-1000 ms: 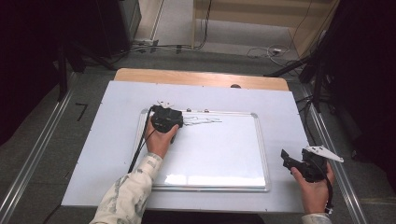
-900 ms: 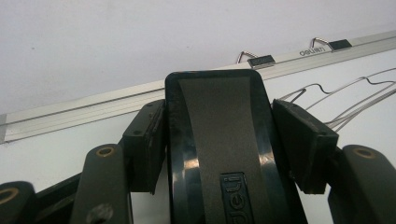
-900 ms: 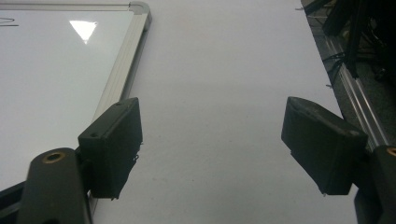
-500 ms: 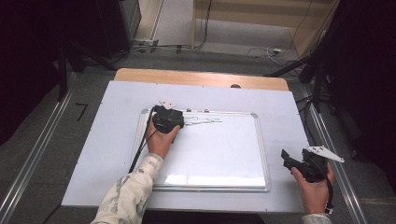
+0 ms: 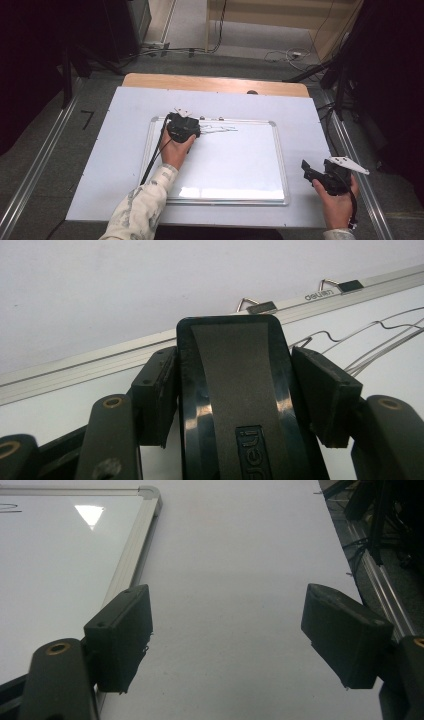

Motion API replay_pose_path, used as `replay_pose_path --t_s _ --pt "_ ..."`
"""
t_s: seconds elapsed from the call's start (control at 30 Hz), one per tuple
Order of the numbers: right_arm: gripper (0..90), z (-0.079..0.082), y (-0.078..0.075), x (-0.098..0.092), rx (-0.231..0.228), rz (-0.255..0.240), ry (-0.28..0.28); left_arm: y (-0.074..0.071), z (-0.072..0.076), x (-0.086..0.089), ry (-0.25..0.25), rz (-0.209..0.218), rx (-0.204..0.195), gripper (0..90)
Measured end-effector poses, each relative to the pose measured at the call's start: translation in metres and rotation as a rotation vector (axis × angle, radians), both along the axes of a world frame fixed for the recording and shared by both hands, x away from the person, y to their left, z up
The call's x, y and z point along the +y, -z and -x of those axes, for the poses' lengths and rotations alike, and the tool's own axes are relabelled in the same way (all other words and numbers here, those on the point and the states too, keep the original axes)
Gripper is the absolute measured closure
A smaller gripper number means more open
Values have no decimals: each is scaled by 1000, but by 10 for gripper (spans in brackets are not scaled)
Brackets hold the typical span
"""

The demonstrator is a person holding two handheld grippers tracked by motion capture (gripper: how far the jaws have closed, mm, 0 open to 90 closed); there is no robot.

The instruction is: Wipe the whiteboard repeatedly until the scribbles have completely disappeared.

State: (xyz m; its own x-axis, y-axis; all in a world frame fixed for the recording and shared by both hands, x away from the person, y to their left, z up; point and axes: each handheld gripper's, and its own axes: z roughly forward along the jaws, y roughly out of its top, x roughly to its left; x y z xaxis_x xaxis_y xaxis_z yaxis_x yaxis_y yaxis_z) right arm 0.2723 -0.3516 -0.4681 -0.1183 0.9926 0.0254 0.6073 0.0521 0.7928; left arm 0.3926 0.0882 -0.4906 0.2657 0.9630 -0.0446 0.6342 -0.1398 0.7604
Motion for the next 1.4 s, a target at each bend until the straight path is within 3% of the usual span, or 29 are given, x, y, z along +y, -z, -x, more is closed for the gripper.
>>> replay_pose_path --t_s 1.4 --pt "189 0 0 -2 -6 -6 1 -1 -7 -35 46 -9 3 387"
